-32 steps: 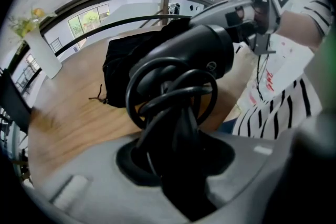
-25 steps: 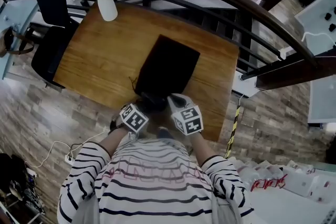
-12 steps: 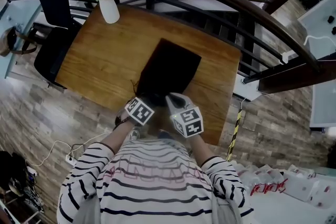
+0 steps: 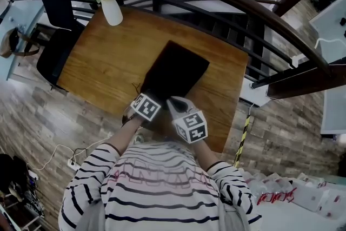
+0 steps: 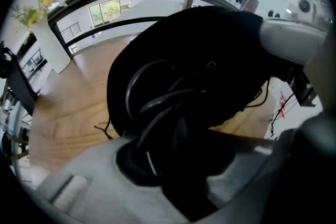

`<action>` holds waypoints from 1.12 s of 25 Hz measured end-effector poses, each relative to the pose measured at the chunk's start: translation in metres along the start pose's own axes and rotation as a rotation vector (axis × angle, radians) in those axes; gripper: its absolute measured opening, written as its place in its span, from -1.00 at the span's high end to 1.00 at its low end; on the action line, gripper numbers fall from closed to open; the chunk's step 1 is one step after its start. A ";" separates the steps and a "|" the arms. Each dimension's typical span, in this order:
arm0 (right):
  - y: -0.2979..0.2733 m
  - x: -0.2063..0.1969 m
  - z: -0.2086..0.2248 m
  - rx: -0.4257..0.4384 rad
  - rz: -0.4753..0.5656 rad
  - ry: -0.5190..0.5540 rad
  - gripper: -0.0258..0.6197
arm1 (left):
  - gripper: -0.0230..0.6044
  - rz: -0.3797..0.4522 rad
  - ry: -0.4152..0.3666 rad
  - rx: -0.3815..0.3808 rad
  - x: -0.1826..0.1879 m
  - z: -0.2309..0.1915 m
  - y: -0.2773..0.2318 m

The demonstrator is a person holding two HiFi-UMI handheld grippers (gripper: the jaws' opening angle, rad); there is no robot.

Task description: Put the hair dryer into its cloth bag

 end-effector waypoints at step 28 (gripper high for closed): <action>0.009 -0.004 0.053 0.274 0.022 -0.072 0.89 | 0.43 0.194 0.166 -0.118 0.117 -0.001 -0.019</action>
Point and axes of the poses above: the fingertips, and each gripper's own axes: y backward along the fingers, z to its right, x out of its top, the point moved 4 cm from there along y, backward along the fingers, and after that the axes turned 10 degrees about -z, right-handed, at the moved point
